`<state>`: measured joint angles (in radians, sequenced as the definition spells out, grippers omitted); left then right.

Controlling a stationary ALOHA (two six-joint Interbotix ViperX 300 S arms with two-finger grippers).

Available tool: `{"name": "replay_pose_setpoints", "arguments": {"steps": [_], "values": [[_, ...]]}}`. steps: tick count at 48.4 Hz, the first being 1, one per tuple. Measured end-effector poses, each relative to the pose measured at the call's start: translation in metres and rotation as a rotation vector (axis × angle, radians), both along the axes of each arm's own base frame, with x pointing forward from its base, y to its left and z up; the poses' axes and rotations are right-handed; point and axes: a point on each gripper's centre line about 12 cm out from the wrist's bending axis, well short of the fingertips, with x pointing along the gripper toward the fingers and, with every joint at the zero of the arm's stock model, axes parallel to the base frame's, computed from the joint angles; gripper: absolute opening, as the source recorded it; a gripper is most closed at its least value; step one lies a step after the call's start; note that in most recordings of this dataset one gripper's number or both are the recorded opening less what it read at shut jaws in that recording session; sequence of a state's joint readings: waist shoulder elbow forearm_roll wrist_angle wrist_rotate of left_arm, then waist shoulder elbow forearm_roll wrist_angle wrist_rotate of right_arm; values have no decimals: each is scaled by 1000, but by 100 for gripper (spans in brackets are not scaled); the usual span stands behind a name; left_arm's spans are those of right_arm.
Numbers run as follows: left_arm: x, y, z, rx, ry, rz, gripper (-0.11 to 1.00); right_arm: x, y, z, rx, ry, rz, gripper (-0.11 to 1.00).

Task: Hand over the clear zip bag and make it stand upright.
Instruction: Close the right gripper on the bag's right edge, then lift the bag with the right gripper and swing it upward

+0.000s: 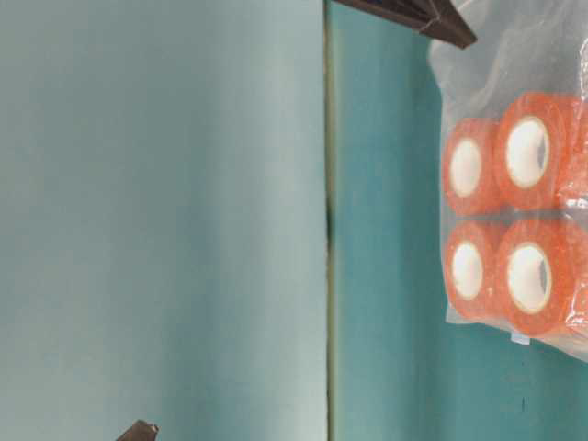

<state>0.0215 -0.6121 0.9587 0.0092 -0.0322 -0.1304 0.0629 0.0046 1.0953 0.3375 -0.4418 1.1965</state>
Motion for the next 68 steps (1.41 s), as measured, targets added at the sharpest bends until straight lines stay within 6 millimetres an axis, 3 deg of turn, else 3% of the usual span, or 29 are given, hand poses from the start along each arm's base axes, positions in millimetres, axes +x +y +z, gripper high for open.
{"name": "replay_pose_setpoints", "arguments": {"steps": [15,22,28,36,40,54,68], "values": [[0,0,0,0,2,0,87,7,-1,3,-3,-24,-4,90],[0,0,0,0,0,2,87,6,-1,2,-4,-22,-6,85],[0,0,0,0,-2,2,87,5,-5,1,1,-5,-17,61],[0,0,0,-1,-2,2,87,5,-9,-1,9,20,-30,16],[0,0,0,1,0,1,87,6,-10,0,12,24,-33,2],[0,0,-1,3,5,1,87,10,-11,4,-19,31,-5,1],[-1,0,-1,4,3,0,87,22,-10,18,-112,102,136,1]]}}
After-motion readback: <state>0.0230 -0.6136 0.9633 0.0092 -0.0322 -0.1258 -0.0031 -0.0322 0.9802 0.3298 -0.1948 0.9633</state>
